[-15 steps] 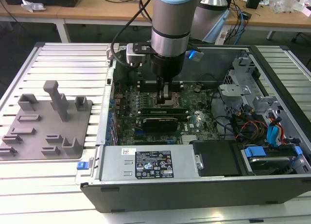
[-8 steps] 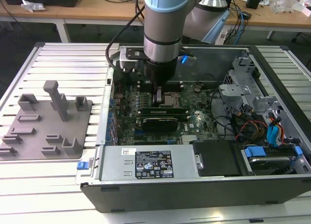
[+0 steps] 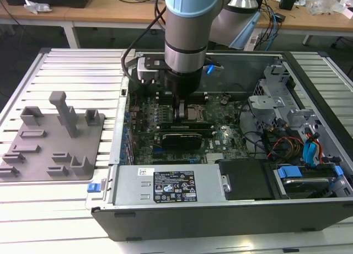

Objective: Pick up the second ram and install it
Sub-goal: 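Press down the second ram until it locks into place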

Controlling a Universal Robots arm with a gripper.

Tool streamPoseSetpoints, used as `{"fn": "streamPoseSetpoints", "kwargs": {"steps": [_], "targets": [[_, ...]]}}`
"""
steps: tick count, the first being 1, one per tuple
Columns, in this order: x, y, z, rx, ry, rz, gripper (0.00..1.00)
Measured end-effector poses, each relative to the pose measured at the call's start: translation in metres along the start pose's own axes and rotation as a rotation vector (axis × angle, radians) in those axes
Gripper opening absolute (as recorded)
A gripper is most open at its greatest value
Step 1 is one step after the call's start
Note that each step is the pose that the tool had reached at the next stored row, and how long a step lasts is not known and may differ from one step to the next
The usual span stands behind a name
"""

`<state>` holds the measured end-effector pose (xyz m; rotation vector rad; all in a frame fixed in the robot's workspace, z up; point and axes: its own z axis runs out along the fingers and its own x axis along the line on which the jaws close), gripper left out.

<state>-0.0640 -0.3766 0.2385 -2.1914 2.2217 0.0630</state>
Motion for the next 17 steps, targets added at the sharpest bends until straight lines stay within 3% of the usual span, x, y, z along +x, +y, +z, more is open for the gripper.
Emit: {"fn": "streamPoseSetpoints", "kwargs": {"steps": [17], "targets": [[0.0004,-0.0001,0.0088,-0.0001,-0.0002,0.0,0.08]]}}
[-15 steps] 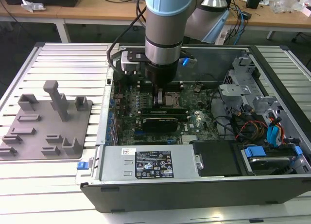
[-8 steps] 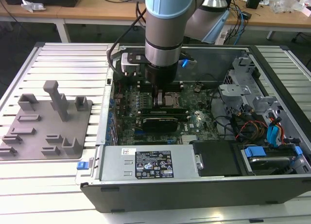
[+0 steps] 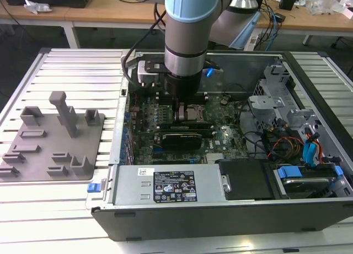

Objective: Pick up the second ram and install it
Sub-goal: 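Press down the second ram until it locks into place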

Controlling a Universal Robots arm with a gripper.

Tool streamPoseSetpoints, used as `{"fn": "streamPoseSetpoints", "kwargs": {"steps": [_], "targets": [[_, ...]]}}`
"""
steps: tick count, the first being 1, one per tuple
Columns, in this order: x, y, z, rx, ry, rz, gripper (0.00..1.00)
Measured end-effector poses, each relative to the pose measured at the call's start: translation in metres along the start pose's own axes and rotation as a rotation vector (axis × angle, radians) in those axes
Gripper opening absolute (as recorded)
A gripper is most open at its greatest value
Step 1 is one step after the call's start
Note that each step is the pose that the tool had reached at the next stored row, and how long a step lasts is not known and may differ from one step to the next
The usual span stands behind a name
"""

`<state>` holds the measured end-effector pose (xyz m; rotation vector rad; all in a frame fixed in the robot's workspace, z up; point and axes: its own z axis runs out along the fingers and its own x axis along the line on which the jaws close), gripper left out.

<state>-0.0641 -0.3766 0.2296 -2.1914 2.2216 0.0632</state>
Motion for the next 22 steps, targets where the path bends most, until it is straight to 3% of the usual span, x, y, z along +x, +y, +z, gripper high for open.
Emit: {"fn": "streamPoseSetpoints", "kwargs": {"steps": [4,6,7,8,11,17,22], "targets": [[0.0,0.0,0.0007,0.0,0.0001,0.0,0.08],[-0.0003,-0.0001,-0.0034,0.0007,-0.0006,0.0,0.08],[-0.0005,0.0001,-0.0106,0.0002,0.0004,0.0,0.08],[-0.0006,0.0001,-0.0131,0.0001,0.0008,0.0,0.08],[-0.0006,-0.0008,-0.0137,0.0,0.0008,0.0,0.08],[-0.0008,-0.0175,-0.0138,0.0001,0.0006,0.0,0.08],[-0.0009,-0.0258,-0.0139,0.0001,0.0006,0.0,0.08]]}}
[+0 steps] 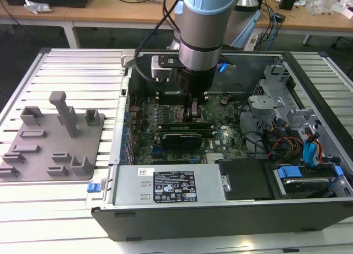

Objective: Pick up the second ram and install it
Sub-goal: 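Press down the second ram until it locks into place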

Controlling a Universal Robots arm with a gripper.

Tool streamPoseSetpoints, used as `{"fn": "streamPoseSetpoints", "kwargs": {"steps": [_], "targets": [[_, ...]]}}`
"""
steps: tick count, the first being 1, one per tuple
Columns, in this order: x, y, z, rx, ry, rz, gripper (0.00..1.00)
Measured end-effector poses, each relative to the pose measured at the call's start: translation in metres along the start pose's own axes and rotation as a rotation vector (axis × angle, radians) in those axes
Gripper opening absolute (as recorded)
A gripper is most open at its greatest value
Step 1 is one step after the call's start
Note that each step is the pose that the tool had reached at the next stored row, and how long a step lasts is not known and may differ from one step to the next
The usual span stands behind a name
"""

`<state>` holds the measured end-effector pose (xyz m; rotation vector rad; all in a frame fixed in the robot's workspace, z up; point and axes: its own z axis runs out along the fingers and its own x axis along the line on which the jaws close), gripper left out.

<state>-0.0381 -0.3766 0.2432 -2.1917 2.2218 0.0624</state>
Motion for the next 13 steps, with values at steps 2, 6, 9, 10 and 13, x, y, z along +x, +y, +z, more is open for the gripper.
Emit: {"fn": "streamPoseSetpoints", "kwargs": {"steps": [2,6,9,10,13], "targets": [[-0.0001,-0.0053,-0.0001,-0.0001,0.0001,0.0,0.08],[-0.0004,-0.0054,-0.0066,0.0001,0.0001,0.0,0.08],[-0.0005,-0.0054,-0.0086,0.0003,-0.0001,0.0,0.08],[-0.0005,-0.0054,-0.0086,0.0003,0.0,0.0,0.08],[-0.0005,-0.0054,-0.0087,0.0004,0.0,0.0,0.08]]}}
